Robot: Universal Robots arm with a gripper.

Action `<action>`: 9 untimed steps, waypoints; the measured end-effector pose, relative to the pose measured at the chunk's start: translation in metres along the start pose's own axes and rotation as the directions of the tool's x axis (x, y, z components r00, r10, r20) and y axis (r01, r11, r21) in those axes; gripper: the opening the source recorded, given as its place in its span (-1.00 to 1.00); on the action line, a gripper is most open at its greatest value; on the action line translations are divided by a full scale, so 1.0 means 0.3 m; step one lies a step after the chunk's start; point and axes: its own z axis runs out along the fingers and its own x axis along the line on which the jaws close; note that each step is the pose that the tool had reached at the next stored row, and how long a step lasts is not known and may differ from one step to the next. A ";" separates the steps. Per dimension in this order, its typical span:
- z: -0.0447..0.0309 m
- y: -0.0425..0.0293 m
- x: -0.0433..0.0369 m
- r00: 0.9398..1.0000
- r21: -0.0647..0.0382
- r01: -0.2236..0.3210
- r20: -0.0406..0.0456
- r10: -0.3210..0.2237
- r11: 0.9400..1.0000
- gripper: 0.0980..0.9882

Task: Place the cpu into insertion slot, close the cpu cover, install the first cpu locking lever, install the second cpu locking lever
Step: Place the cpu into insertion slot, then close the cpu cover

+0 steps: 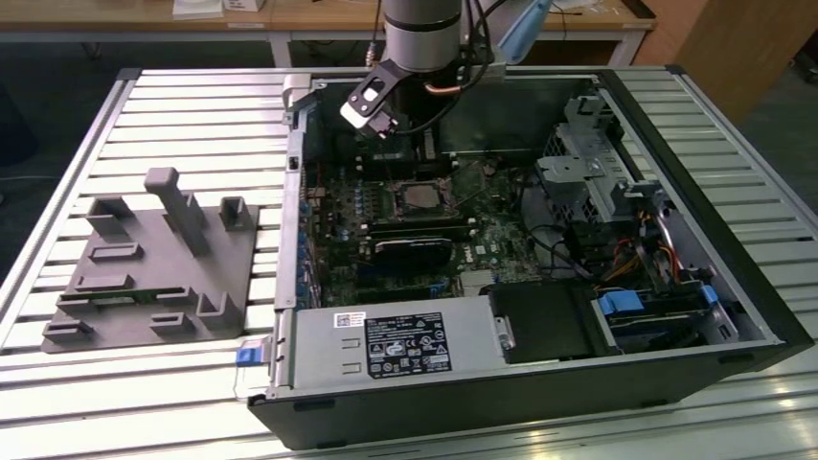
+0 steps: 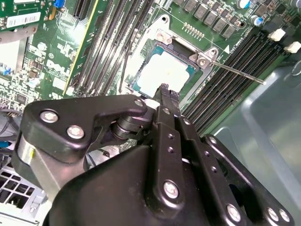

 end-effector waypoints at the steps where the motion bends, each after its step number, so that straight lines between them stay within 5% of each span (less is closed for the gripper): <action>1: 0.000 0.000 0.000 1.000 0.000 0.000 0.000 0.000 1.000 -0.98; 9: 0.000 0.000 0.000 1.000 0.000 0.000 0.000 0.000 1.000 -0.98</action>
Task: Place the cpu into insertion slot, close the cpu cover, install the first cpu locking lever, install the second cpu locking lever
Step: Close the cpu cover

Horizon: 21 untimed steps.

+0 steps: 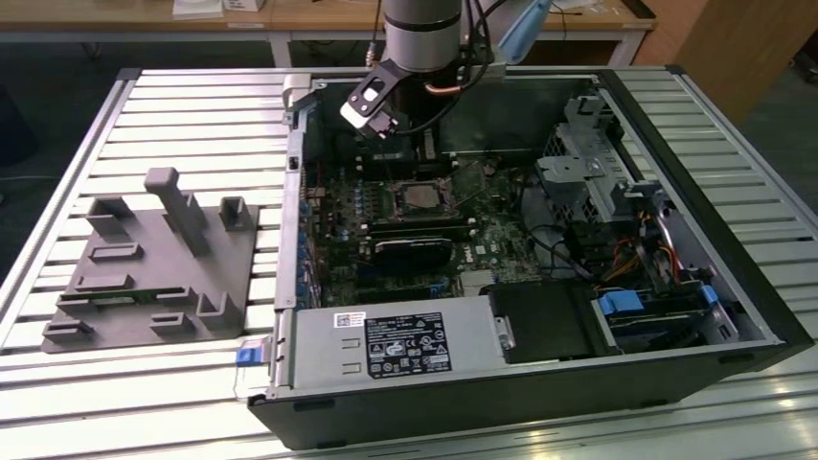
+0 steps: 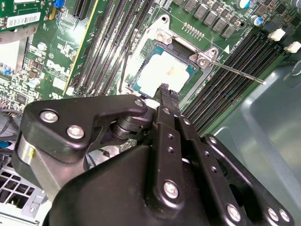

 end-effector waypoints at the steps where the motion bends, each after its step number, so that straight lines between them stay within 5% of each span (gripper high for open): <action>1: 0.000 0.000 0.000 1.000 0.000 0.000 0.000 0.000 1.000 -0.98; 6: 0.000 0.000 0.000 1.000 0.000 0.000 0.000 0.000 1.000 -0.98; 13: -0.045 0.004 -0.001 1.000 0.000 0.000 0.000 0.000 1.000 -0.98; 17: -0.047 0.004 -0.001 1.000 0.000 0.000 0.000 0.000 1.000 -0.98; 21: -0.044 0.032 -0.001 1.000 0.003 0.000 0.000 0.000 1.000 -0.98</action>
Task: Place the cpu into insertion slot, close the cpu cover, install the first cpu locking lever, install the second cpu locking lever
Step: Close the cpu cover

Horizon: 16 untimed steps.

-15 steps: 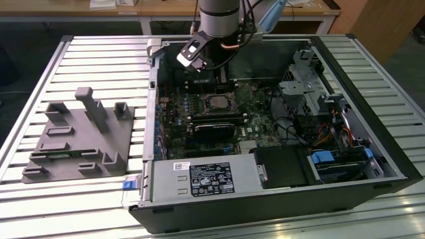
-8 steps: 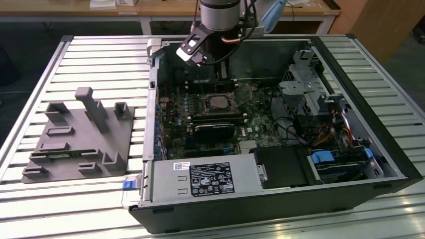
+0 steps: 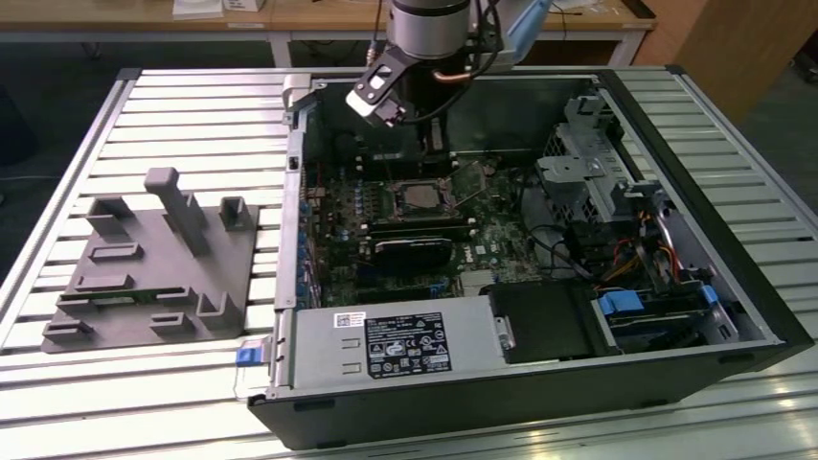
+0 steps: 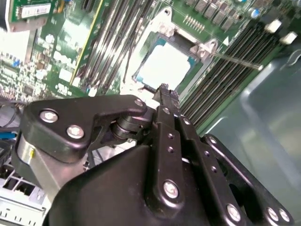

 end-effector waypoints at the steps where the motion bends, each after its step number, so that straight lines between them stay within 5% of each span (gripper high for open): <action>1: 0.001 0.011 0.000 1.000 0.001 0.000 0.000 0.000 1.000 -0.98; 16: 0.017 0.200 0.001 1.000 0.017 0.000 0.000 0.000 1.000 -0.98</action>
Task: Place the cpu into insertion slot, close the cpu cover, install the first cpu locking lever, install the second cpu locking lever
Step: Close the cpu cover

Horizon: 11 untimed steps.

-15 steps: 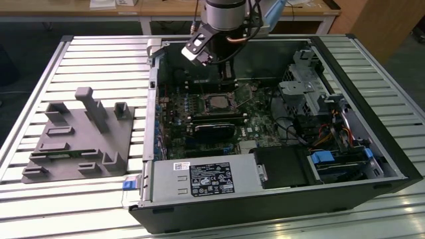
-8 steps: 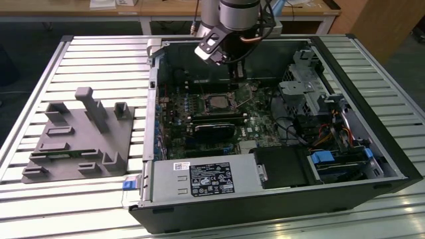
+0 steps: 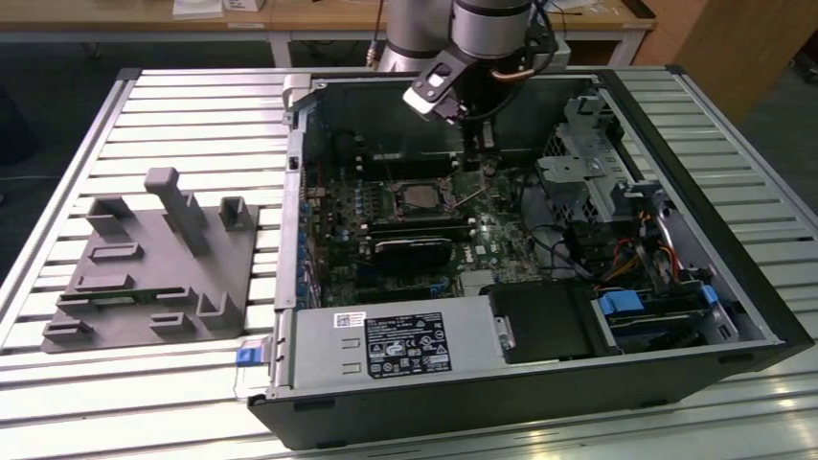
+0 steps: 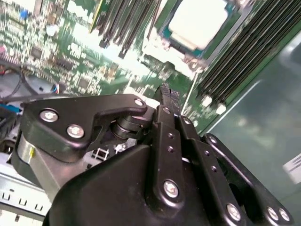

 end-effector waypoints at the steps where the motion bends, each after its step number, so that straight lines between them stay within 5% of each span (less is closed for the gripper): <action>1: 0.001 0.012 0.000 1.000 0.001 0.000 0.000 0.000 1.000 -0.98; 11: 0.008 0.122 0.000 1.000 0.010 0.000 0.000 0.000 1.000 -0.98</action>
